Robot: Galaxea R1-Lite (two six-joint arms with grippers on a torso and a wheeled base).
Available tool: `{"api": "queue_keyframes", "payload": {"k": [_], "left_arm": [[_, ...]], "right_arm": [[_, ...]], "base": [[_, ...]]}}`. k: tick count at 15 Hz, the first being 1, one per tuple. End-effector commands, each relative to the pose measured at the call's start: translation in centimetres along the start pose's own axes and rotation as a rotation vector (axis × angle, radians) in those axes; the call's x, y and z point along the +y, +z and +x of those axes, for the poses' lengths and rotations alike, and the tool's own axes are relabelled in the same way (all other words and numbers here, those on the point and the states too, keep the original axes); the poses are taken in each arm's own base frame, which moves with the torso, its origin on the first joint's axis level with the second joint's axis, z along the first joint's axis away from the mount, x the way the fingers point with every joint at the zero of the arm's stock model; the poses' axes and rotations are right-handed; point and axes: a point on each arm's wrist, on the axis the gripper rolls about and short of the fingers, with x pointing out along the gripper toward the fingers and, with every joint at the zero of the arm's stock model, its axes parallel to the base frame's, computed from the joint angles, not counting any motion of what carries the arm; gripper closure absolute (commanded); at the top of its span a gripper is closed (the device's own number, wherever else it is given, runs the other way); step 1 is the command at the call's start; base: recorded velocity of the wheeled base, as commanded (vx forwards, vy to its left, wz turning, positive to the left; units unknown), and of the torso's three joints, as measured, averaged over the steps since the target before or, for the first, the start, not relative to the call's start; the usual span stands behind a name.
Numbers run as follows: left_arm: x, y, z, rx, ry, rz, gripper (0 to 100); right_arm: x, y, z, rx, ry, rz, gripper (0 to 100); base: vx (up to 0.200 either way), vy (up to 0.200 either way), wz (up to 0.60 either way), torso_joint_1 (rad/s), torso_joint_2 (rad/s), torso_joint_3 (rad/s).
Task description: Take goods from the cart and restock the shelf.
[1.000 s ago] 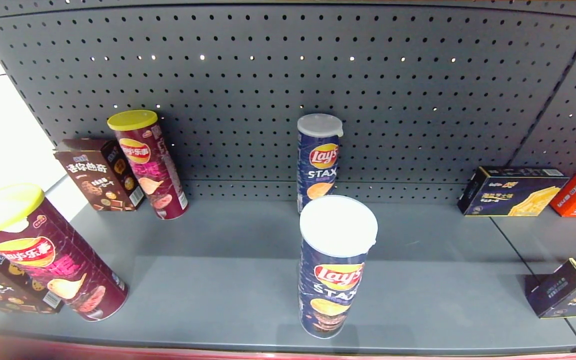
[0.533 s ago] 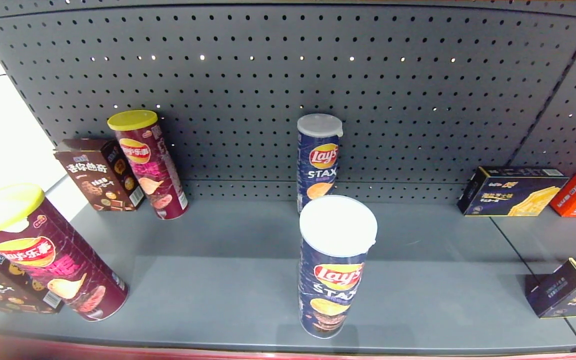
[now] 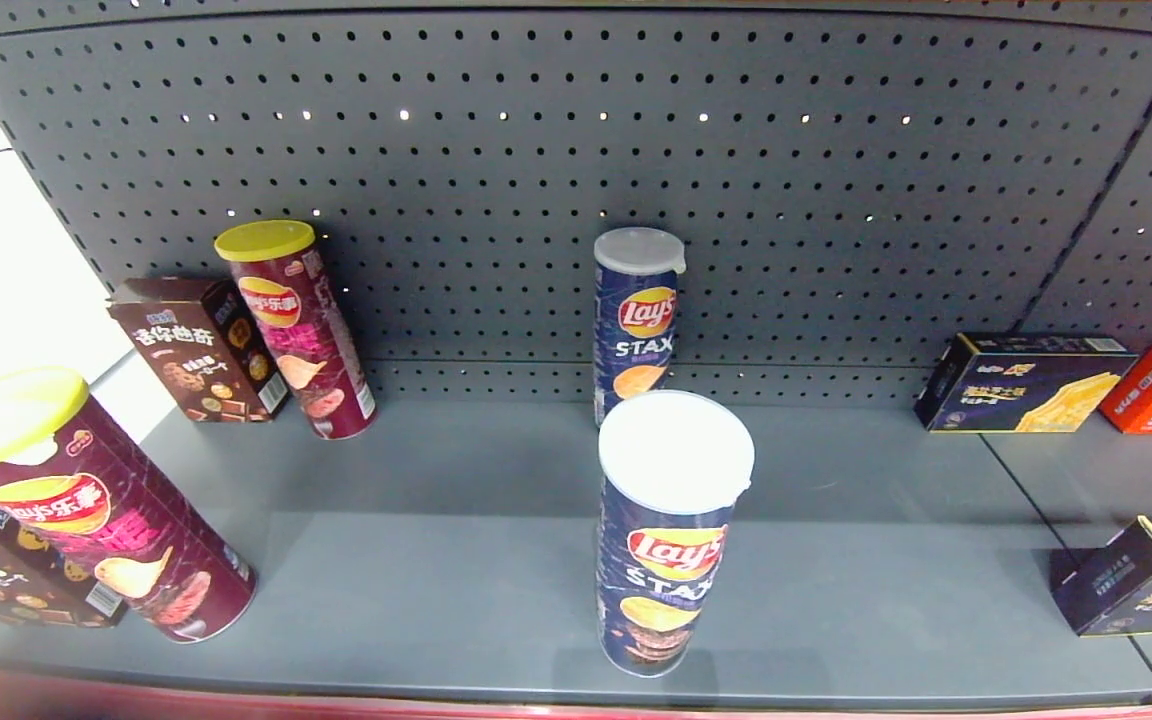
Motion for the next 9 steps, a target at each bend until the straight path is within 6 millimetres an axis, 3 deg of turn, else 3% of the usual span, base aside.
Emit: {"api": "queue_keyframes", "payload": {"k": [1, 9], "left_arm": [[0.0, 0.01, 0.01, 0.001, 0.001, 0.0, 0], [0.01, 0.01, 0.01, 0.001, 0.004, -0.005, 0]], "right_arm": [[0.0, 0.01, 0.0, -0.002, 0.0, 0.001, 0], [0.0, 0.01, 0.0, -0.002, 0.0, -0.001, 0]], "base": [[0.0, 0.0, 0.0, 0.0, 0.0, 0.0], [-0.025, 0.0, 0.0, 0.0, 0.0, 0.0]]}}
